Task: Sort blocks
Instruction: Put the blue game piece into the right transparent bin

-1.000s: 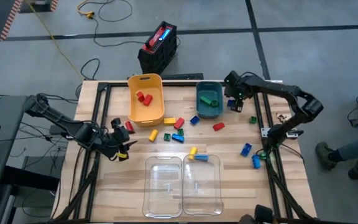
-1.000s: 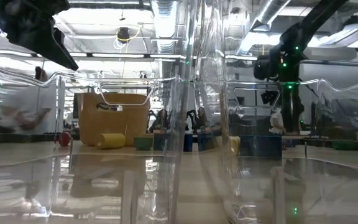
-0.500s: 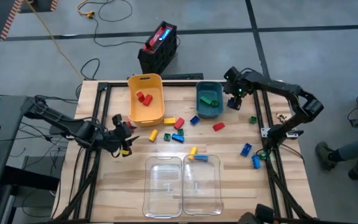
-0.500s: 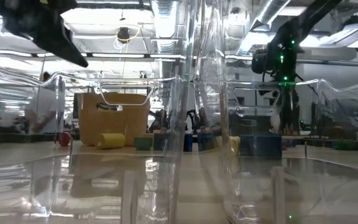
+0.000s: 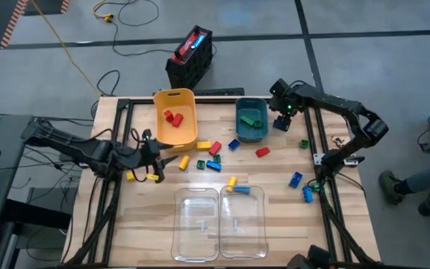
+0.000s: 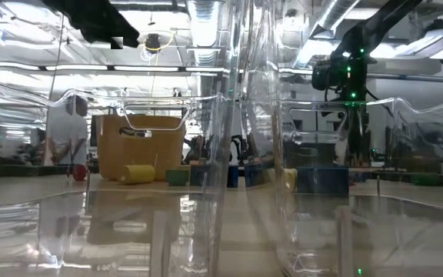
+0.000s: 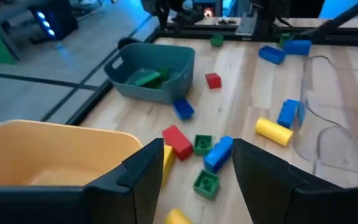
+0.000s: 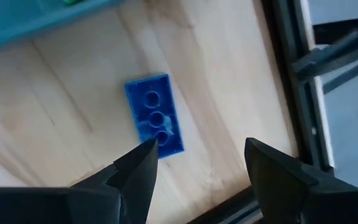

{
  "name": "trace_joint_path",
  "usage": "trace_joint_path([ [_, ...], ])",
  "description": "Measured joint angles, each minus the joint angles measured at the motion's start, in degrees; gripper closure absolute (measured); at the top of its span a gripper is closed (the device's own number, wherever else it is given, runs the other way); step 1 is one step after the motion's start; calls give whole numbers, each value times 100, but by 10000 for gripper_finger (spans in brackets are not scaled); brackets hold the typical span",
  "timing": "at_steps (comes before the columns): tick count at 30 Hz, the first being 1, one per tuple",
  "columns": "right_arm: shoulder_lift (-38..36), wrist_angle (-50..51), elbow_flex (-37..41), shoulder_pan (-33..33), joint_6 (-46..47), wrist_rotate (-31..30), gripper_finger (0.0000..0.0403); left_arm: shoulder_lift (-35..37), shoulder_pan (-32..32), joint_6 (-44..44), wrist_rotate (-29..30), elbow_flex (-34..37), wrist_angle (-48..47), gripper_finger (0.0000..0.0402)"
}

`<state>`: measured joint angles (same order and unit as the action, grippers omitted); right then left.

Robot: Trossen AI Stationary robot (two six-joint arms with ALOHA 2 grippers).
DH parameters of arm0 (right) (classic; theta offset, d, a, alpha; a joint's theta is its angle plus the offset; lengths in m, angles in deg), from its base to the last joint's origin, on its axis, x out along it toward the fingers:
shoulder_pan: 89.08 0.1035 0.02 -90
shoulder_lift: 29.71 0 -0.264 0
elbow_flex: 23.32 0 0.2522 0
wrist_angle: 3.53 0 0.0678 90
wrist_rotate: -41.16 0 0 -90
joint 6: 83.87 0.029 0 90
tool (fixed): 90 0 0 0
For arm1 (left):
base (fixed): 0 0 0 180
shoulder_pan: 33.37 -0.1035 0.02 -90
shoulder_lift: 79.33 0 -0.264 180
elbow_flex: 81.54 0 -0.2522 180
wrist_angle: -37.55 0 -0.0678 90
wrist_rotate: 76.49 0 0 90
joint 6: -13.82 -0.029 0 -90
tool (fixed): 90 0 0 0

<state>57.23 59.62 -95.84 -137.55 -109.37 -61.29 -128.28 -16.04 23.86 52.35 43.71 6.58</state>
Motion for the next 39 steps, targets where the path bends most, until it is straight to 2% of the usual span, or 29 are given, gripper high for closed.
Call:
trace_joint_path([
  [3, 0, 13, 0, 0, 27, 333, 147, -108, 12, 21, -6, 0, 23, 217],
  [13, 0, -18, 0, -52, -181, 664, 147, -532, -6, -224, -8, 0, 157, 217],
  [21, -4, -1204, 795, -308, -196, 1099, 147, -580, -62, -359, -8, 0, 126, 217],
  [26, -51, -1722, 1103, -319, -249, 1114, 147, -565, -62, -354, -8, 0, 0, 217],
  [39, -116, -1629, 1152, -682, -562, 1390, 147, -565, -62, -268, -8, 2, -305, 217],
])
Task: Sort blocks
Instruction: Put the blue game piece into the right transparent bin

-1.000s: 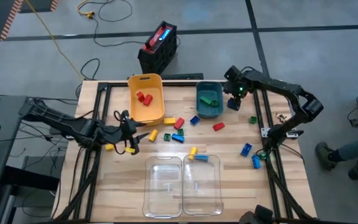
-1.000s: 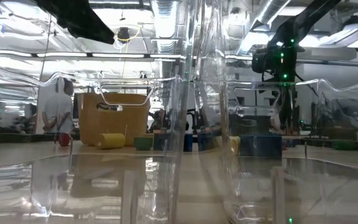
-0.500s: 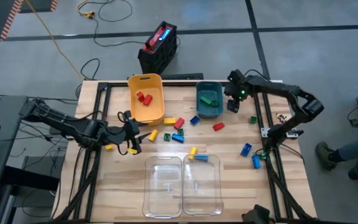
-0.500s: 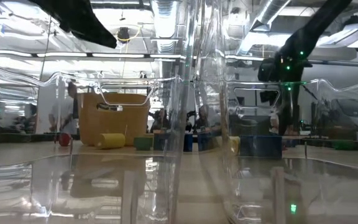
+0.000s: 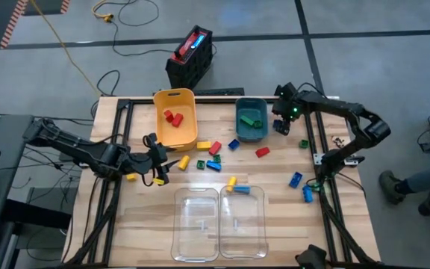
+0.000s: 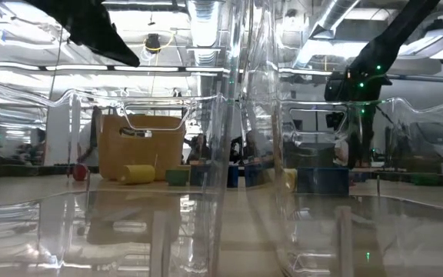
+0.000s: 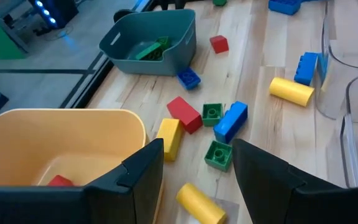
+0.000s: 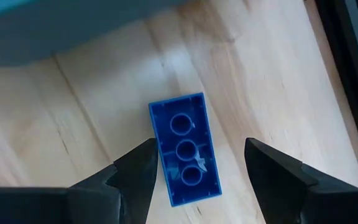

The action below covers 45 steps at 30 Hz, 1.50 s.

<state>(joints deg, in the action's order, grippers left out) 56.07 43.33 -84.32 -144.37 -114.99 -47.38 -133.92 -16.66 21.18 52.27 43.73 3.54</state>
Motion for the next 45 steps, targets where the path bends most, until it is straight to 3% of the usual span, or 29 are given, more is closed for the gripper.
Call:
trace_joint_path([
  [10, 1, -610, 492, 285, -164, -251, 147, 0, 0, -21, 0, 0, 24, 217],
  [25, 458, -734, 356, 350, -202, -508, 150, 0, 2, -61, 0, 0, 28, 217],
  [29, 502, -556, 238, 352, -219, -446, 183, 0, 2, -66, 0, 0, 28, 217],
  [35, 516, -397, 104, 354, -340, -432, 289, 0, 2, -68, 0, 0, 22, 217],
  [45, 326, 1033, -941, 470, 517, -444, 295, 0, 2, -53, 0, 0, -16, 217],
])
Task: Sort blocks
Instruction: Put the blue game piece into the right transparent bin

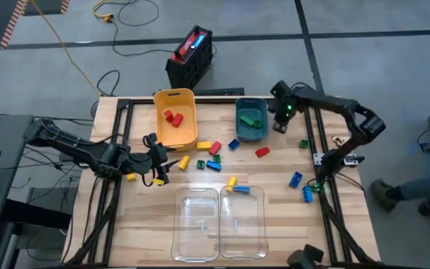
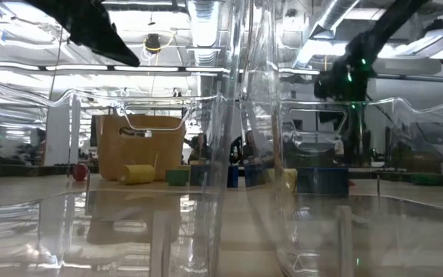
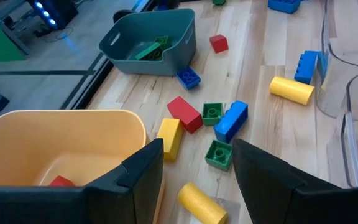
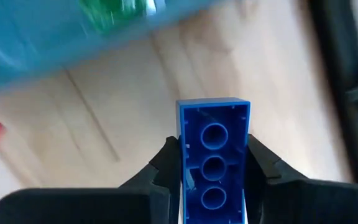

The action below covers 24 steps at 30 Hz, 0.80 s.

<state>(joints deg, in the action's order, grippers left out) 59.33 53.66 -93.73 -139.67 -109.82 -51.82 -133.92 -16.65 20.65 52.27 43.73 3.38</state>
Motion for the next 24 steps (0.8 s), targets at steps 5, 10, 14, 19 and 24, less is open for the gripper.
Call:
trace_joint_path([
  [5, -205, 1280, -971, 506, 957, -584, 291, 0, 0, 99, 0, 4, -139, 217],
  [10, -487, 2269, -1809, 1332, 1814, -1110, 289, 0, 0, 104, 0, 4, -126, 217],
  [14, -775, 2607, -2166, 2230, 2341, -1055, 289, 0, 1, 97, 0, 4, -126, 217],
  [19, -1120, 2665, -2226, 3663, 3181, -868, 289, 0, 0, 107, 0, 4, -234, 217],
  [24, -1177, 2348, -2224, 5292, 4061, -872, 289, 0, 1, 226, 0, 4, -244, 217],
])
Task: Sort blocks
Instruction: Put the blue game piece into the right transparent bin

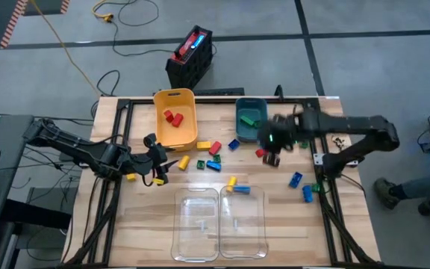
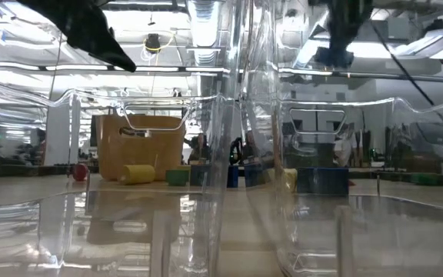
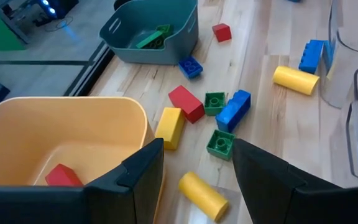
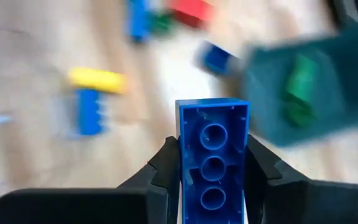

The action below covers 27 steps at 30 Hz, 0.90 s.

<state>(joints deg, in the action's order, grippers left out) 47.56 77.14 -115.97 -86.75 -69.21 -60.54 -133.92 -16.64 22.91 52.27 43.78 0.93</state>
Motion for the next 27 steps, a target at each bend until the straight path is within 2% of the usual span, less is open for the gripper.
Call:
trace_joint_path([
  [5, 216, -893, 0, 1386, 573, -43, 289, 0, 0, 158, 0, 0, 4, 217],
  [11, 882, -1776, 2, 2290, 825, -68, 289, 0, 5, 528, 0, 0, 75, 217],
  [14, 1374, -2115, 4, 2461, 830, 0, 289, 0, 41, 734, 0, 0, 92, 217],
  [20, 2332, -2713, 9, 2491, 855, 760, 289, 0, 190, 1072, 0, 0, 94, 217],
  [27, 3179, -2727, -216, 2490, 877, 1036, 289, 0, 311, 1130, 0, 0, 85, 217],
])
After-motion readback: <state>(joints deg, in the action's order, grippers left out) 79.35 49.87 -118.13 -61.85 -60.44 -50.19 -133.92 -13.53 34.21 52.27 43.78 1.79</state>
